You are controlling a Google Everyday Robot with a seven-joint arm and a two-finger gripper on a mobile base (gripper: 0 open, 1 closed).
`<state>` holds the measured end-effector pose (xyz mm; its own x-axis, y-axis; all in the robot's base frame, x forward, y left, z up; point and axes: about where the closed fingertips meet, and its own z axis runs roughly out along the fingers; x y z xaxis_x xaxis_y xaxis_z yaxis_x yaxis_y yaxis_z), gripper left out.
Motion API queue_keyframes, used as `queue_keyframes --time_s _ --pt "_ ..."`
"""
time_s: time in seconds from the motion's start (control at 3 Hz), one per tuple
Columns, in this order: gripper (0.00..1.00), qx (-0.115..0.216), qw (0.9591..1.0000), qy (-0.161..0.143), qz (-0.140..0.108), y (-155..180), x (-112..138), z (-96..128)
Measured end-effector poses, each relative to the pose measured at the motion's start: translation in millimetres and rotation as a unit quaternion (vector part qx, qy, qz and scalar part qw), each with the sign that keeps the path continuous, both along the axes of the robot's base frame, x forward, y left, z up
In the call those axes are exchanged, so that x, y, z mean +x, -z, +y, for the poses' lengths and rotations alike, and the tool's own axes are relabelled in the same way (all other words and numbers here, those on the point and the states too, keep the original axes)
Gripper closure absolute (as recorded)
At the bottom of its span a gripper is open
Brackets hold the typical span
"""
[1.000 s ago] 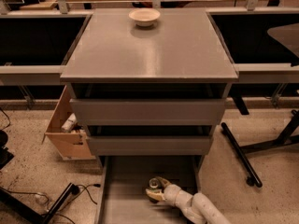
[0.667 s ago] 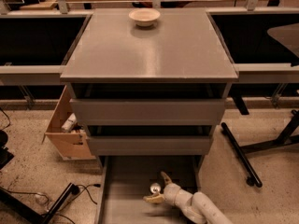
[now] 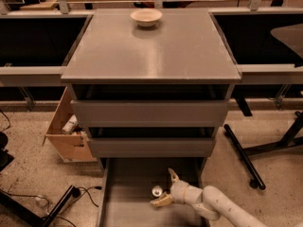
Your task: Place green can into bottom drawer
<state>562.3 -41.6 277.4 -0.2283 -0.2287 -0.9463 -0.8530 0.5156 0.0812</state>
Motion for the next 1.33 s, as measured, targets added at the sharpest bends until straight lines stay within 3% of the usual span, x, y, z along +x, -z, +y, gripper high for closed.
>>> queue_keyframes --time_s 0.33,0.67,1.0,1.33 --pt "0.00 -0.040 0.9975 -0.052 0.023 -42 -23 7" --pt "0.00 -0.093 0.9889 -0.101 0.058 -78 -54 18" --pt "0.00 -0.141 0.9785 -0.122 0.089 -115 -79 34" --pt "0.00 -0.194 0.9699 -0.101 0.107 -147 -97 48"
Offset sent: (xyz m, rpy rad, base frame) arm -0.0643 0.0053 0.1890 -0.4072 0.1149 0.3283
